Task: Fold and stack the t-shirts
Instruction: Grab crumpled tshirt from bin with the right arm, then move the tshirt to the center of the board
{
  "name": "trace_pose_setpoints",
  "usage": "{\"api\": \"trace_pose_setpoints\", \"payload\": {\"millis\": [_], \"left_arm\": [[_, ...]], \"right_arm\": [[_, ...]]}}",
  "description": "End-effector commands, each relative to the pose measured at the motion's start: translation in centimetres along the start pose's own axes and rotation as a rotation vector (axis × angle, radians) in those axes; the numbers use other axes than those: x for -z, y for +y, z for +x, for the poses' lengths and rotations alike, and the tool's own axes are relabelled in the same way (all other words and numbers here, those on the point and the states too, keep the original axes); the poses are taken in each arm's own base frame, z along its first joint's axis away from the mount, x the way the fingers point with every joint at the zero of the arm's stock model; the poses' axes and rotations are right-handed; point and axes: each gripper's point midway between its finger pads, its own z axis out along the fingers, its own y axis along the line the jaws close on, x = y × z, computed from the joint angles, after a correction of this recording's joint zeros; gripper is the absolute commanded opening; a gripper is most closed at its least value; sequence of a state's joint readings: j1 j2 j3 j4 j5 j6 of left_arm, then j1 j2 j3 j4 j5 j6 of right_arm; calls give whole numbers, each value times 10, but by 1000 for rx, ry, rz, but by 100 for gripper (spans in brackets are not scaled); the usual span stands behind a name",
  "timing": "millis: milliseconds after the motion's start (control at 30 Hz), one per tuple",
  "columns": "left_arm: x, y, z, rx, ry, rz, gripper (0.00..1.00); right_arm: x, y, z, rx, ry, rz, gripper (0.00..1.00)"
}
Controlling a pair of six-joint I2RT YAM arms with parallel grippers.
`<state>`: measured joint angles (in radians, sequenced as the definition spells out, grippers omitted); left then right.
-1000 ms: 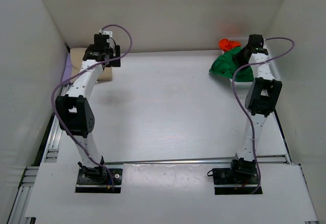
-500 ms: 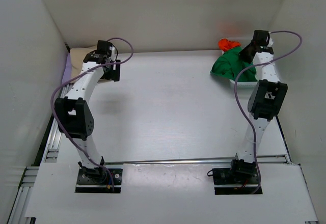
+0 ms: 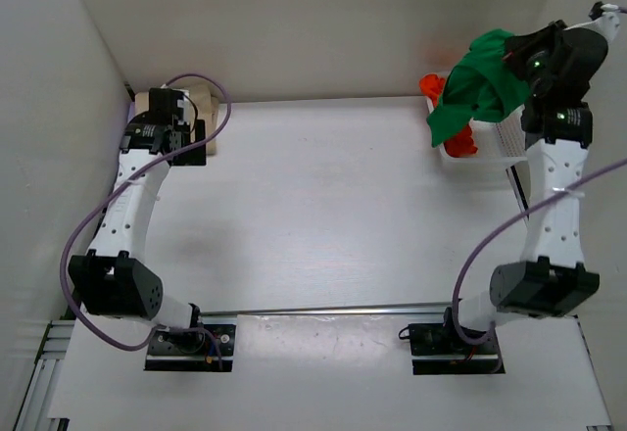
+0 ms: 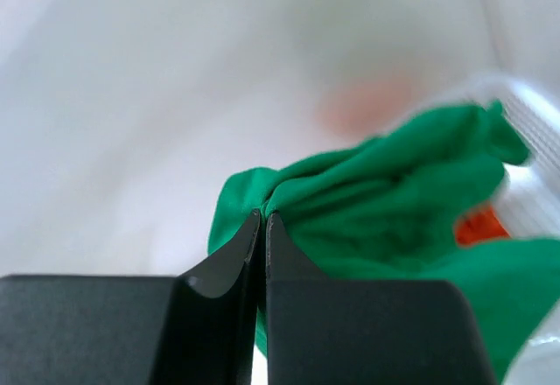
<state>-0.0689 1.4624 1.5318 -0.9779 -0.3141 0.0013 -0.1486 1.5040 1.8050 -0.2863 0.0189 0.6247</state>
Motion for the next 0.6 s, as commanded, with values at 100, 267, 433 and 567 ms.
{"api": "trace_pose_setpoints", "payload": {"millis": [100, 267, 433, 567], "left_arm": [[21, -19, 40, -12, 47, 139, 99], [39, -18, 68, 4, 29, 181, 99], [56, -23, 75, 34, 11, 265, 99], [60, -24, 77, 43, 4, 286, 99]], "right_arm": [[102, 133, -83, 29, -253, -400, 0], [202, 245, -84, -42, -210, -844, 0], [242, 298, -1, -115, 55, -1033, 0], [203, 276, 103, -202, 341, -788, 0]]}}
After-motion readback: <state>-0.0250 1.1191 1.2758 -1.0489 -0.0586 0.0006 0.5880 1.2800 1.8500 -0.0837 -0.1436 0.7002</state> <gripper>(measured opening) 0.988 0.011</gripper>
